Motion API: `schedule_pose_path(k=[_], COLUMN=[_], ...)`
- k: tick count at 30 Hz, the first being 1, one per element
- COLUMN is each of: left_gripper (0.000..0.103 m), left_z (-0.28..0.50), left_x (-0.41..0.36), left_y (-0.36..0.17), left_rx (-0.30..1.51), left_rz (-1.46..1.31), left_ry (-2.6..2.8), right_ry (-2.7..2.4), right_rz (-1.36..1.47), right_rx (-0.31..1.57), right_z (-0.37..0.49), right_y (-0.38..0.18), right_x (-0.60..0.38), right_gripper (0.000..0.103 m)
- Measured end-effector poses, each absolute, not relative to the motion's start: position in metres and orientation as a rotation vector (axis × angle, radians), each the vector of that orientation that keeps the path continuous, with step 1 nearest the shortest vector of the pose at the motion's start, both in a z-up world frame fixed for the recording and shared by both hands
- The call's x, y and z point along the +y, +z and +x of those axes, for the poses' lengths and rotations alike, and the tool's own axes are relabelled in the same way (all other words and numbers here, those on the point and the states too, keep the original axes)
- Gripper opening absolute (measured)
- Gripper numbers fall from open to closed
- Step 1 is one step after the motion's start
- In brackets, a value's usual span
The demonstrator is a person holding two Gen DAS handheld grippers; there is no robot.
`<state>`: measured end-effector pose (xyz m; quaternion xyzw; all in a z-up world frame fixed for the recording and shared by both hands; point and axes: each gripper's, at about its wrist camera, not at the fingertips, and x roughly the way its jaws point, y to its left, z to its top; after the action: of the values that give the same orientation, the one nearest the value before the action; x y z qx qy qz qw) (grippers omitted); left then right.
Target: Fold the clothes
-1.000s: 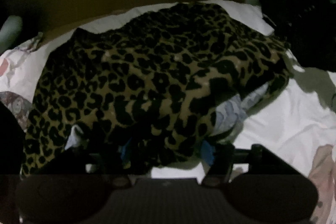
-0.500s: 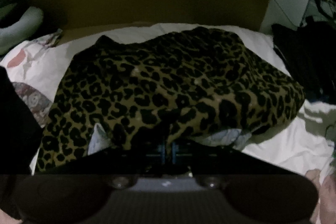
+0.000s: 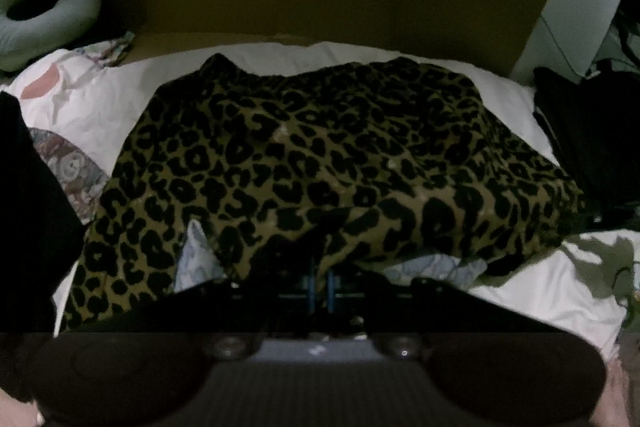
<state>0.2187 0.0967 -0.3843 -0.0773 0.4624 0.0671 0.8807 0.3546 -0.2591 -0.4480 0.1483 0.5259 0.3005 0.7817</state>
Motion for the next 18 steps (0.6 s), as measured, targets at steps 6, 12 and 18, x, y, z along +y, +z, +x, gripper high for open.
schedule_pose_path(k=[6,12,18], left_gripper=[0.005,0.005,0.004], left_z=[0.215,0.207,0.199], left_x=[0.094,0.088,0.085], left_y=[-0.375,-0.358,-0.335], left_rx=[0.986,1.009,1.031], left_rz=[-0.179,-0.224,-0.25], left_ry=[0.119,0.099,0.063], right_ry=[0.653,0.643,0.604], right_rz=[0.252,0.259,0.228], right_rx=[1.153,1.077,1.033], right_z=[0.36,0.351,0.347], right_y=[-0.45,-0.415,-0.372], right_x=[-0.233,-0.249,-0.263], right_gripper=[0.015,0.003,0.003])
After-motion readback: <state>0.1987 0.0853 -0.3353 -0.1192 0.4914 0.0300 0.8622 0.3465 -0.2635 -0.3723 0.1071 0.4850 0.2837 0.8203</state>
